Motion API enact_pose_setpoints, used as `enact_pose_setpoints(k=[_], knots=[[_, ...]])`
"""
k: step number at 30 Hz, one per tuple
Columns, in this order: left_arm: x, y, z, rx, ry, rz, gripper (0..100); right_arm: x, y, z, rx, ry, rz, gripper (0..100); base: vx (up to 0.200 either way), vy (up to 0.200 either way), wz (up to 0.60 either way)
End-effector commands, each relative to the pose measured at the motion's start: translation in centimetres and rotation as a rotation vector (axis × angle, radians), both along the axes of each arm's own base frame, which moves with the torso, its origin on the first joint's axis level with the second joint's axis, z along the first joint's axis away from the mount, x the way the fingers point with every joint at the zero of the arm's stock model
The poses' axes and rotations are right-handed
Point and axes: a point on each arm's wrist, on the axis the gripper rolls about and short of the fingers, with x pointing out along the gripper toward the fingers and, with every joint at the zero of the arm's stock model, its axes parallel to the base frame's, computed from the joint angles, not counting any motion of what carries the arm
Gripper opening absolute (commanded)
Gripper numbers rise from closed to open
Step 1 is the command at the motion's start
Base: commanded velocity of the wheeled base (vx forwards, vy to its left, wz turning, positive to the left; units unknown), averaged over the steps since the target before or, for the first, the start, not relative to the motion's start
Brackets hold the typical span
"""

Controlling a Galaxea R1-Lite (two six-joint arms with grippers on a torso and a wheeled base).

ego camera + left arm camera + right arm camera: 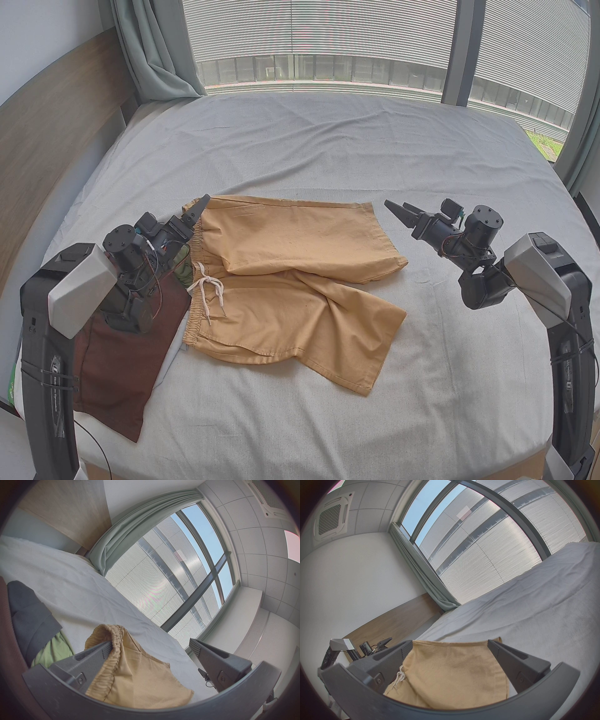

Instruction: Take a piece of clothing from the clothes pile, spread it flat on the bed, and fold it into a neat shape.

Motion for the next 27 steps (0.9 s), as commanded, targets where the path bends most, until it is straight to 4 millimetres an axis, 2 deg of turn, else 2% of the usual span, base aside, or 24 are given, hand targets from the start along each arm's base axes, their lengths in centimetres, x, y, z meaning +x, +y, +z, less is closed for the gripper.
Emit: enact_pose_setpoints(k=[1, 6, 10, 13, 19, 20, 21, 27], knots=[[-3.3, 1.2, 2.1, 0.023, 0.03, -0.023, 100, -5.5, 0.7, 4.1, -0.009, -0.006, 0.031, 100, 0.0, 0.0, 0.0], [-5.3, 2.0, 2.6, 0.045, 0.066, -0.067, 100, -8.9, 1.0, 4.3, -0.036, 0.039, 0.049, 100, 0.0, 0.0, 0.0], [-6.1, 2.1, 2.8, 0.05, 0.081, -0.069, 100, -10.5, 0.8, 4.5, -0.055, 0.058, 0.057, 100, 0.0, 0.0, 0.0], [-7.6, 2.2, 3.3, 0.067, 0.096, -0.068, 100, -12.3, 0.9, 4.4, -0.06, 0.073, 0.072, 100, 0.0, 0.0, 0.0], [-11.4, 3.2, 5.1, 0.103, 0.113, -0.166, 100, -13.5, 1.4, 4.0, -0.056, 0.036, 0.092, 100, 0.0, 0.0, 0.0], [-11.4, 3.2, 5.1, 0.103, 0.113, -0.166, 100, -13.5, 1.4, 4.0, -0.056, 0.036, 0.092, 100, 0.0, 0.0, 0.0], [-12.6, 3.4, 5.8, 0.11, 0.111, -0.188, 100, -14.2, 1.5, 3.7, -0.061, 0.056, 0.099, 100, 0.0, 0.0, 0.0], [-14.5, 3.8, 6.9, 0.121, 0.101, -0.213, 100, -15.8, 1.4, 3.8, -0.066, 0.08, 0.108, 100, 0.0, 0.0, 0.0]])
